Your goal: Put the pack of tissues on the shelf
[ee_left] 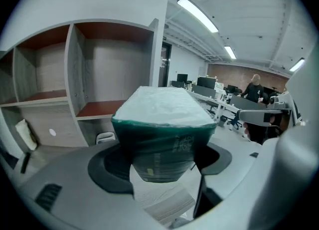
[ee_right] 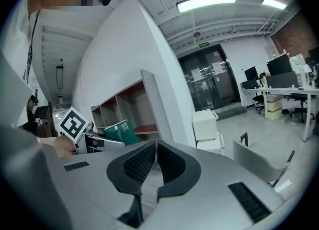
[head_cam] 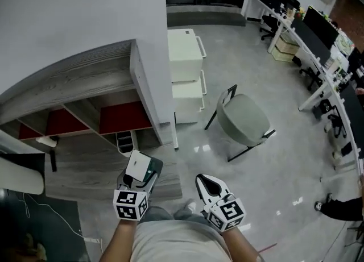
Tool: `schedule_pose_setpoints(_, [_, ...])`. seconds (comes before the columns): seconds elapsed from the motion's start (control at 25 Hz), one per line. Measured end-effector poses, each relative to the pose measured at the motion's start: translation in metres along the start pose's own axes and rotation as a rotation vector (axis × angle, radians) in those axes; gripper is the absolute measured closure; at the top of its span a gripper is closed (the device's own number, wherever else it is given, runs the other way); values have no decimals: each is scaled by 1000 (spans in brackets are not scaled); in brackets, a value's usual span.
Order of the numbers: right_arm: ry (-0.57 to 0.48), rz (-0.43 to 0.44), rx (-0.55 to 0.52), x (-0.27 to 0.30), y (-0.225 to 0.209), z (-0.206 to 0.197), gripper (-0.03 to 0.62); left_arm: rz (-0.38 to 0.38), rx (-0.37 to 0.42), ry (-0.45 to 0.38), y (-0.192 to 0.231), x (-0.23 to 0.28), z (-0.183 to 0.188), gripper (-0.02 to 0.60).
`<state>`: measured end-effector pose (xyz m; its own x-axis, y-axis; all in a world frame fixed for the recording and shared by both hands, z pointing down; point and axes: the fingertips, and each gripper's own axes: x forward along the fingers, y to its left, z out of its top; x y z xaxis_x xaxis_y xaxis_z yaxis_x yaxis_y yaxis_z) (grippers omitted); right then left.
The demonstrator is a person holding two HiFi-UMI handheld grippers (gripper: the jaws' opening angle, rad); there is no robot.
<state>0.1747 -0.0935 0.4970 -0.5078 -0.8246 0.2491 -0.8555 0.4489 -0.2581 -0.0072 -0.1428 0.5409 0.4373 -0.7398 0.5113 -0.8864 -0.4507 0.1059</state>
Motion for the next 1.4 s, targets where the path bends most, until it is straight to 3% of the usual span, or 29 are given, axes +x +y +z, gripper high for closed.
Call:
schedule_pose_setpoints(0.32, [57,141,-29,51,10,4,557,171,-48,-15,40,-6,26,209])
schedule_pose_setpoints(0.56, [54,139,-40,91,30,19,557,217,-45,-55,100,0,66,207])
schedule_pose_setpoints(0.88, [25,44,-48,114,32,38,557,192,-18,-90,152,32,114,207])
schedule_pose_setpoints(1.4, [2,-104,-38,123,19,50,557,126,12,-104,174,91,145,195])
